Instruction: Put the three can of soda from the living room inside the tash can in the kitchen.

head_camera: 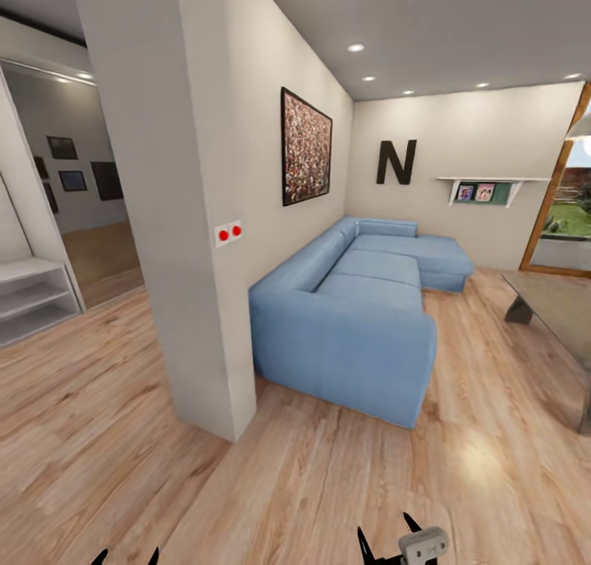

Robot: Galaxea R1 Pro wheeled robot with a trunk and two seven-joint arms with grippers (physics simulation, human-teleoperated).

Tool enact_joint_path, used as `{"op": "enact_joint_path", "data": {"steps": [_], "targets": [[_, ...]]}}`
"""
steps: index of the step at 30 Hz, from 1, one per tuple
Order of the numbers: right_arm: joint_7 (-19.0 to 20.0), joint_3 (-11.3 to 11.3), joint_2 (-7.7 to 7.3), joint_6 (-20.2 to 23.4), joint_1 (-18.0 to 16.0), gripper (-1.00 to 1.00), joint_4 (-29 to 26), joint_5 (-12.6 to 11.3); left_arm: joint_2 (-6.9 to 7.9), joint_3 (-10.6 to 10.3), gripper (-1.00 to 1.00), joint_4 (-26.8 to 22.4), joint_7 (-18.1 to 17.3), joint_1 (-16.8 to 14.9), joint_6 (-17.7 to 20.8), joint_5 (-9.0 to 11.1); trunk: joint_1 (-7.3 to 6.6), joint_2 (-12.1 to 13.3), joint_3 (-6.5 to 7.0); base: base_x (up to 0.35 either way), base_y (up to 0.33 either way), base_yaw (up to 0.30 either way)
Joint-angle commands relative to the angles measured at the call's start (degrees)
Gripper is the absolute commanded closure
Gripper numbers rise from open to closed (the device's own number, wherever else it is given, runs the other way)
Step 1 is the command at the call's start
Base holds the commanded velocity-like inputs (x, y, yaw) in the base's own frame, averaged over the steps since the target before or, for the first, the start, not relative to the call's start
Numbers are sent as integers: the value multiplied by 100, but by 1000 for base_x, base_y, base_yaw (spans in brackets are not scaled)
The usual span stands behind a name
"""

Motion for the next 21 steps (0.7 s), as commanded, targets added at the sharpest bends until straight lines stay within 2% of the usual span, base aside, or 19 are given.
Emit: {"op": "enact_joint_path", "data": {"steps": [1, 5, 13, 16, 21], "targets": [[0, -2, 0, 2, -1, -100, 0, 0, 0, 0, -100, 1, 0, 0, 0, 0, 0, 0, 0, 2, -276, -252], [0, -5, 0, 4, 2, -100, 0, 0, 0, 7, -100, 2, 0, 0, -3, 0, 0, 0, 0, 1, -203, -252], [7, -19, 0, 7, 3, -100, 0, -13, -1, 32, -100, 52, 1, 0, 0, 0, 0, 0, 0, 0, -39, -252], [11, -20, 0, 11, 1, -100, 0, -62, 0, 36, -100, 66, 0, 0, 0, 0, 0, 0, 0, 0, 99, -252], [16, -25, -1, 11, 2, -100, 0, -280, 0, 22, -100, 77, -6, 0, 4, 0, 0, 0, 0, 1, 232, -252]]}}
